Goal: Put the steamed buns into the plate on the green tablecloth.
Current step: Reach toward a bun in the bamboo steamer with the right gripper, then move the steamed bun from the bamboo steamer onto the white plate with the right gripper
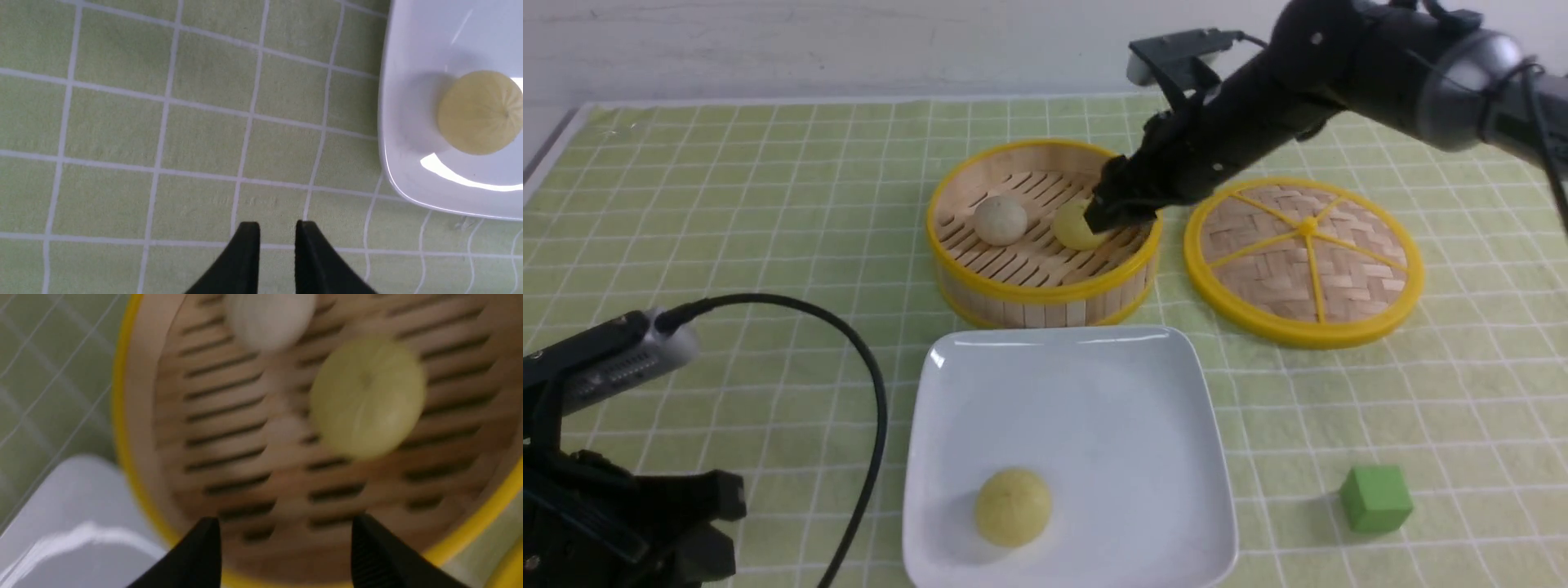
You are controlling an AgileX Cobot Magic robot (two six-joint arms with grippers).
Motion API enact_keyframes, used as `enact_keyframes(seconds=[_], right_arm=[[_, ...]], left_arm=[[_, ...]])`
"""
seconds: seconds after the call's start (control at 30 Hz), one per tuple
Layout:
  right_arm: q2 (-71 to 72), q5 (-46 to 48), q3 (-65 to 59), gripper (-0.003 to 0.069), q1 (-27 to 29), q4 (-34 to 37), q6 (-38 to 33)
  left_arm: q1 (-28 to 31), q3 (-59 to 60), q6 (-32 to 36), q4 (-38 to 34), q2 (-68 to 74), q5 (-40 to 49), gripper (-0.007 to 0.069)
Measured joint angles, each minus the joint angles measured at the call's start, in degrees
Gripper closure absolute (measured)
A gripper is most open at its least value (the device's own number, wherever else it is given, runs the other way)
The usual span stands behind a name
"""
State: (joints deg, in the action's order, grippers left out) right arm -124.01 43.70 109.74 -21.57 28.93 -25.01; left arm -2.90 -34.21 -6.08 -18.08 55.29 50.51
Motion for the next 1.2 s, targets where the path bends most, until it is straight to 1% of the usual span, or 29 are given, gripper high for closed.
enact_keyframes(seconds=[0.03,0.17,0.37,0.43,0.47,0.5,0.53,0.57,0.6,0.63,0.67,0.73,0.77,0.9,1.0,1.07,1.1,1.2], right_arm=[[-3.1,-1.6,3.9,0.0224,0.0,-1.1,0.1],[-8.7,-4.6,8.9,0.0223,0.0,-1.6,0.7],[-13.1,-6.9,9.5,0.0235,0.0,-0.9,0.7],[-13.6,-7.1,9.6,0.0298,-0.1,0.4,0.7],[-13.6,-7.0,9.6,0.0307,-0.1,0.4,0.7],[-13.6,-6.8,9.6,0.0355,-0.1,0.4,0.7],[-13.6,-6.3,9.7,0.0428,0.0,0.5,0.7],[-13.6,-6.1,9.8,0.0454,0.0,0.6,0.7],[-13.3,-4.8,10.1,0.0575,0.0,0.6,0.3],[-12.7,-3.5,10.2,0.062,0.0,0.6,0.1],[-11.8,-2.2,10.2,0.064,0.1,0.5,-0.1],[-10.7,0.0,10.2,0.0644,0.2,0.1,-0.3],[-7.9,3.8,10.2,0.0644,0.6,-0.4,-0.4],[0.7,13.5,10.2,0.0644,1.9,-0.5,-0.4],[8.0,23.8,10.6,0.0643,2.3,-0.1,-0.4],[10.6,26.0,9.3,0.0643,2.0,1.1,-0.3],[12.1,26.3,7.0,0.0643,1.4,2.6,-0.2],[13.8,26.5,-0.8,0.0641,-1.0,3.9,0.0]], left_arm=[[0.0,0.0,0.0,-0.1,0.0,-0.1,0.041],[0.0,-0.1,0.0,-0.2,0.0,-0.4,0.0363],[0.0,-0.1,0.0,-0.3,0.0,-0.7,0.0355],[0.0,-0.1,0.0,-0.5,0.0,-0.8,0.0355],[0.0,-0.1,0.0,-0.5,0.0,-0.8,0.0355],[0.0,-0.1,0.0,-0.5,0.0,-0.8,0.0355],[0.0,-0.1,0.0,-0.5,0.0,-0.8,0.0355],[0.0,-0.1,0.0,-0.5,0.0,-0.8,0.0355],[0.0,-0.1,0.0,-0.5,0.0,-0.8,0.0355],[0.0,-0.1,0.0,-0.5,0.0,-0.8,0.0355],[0.0,-0.1,0.0,-0.5,0.0,-0.8,0.0355],[0.0,-0.1,0.0,-0.5,0.0,-0.8,0.0355],[0.0,-0.1,0.0,-0.5,0.0,-0.8,0.0355],[0.0,-0.1,0.0,-0.5,0.0,-0.8,0.0355],[0.0,-0.1,0.0,-0.5,0.0,-0.8,0.0355],[0.0,-0.1,0.0,-0.5,0.0,-0.8,0.0355],[0.0,-0.1,0.0,-0.6,0.0,-0.8,0.0355],[0.0,-0.1,0.0,-0.6,0.0,-0.9,0.0355]])
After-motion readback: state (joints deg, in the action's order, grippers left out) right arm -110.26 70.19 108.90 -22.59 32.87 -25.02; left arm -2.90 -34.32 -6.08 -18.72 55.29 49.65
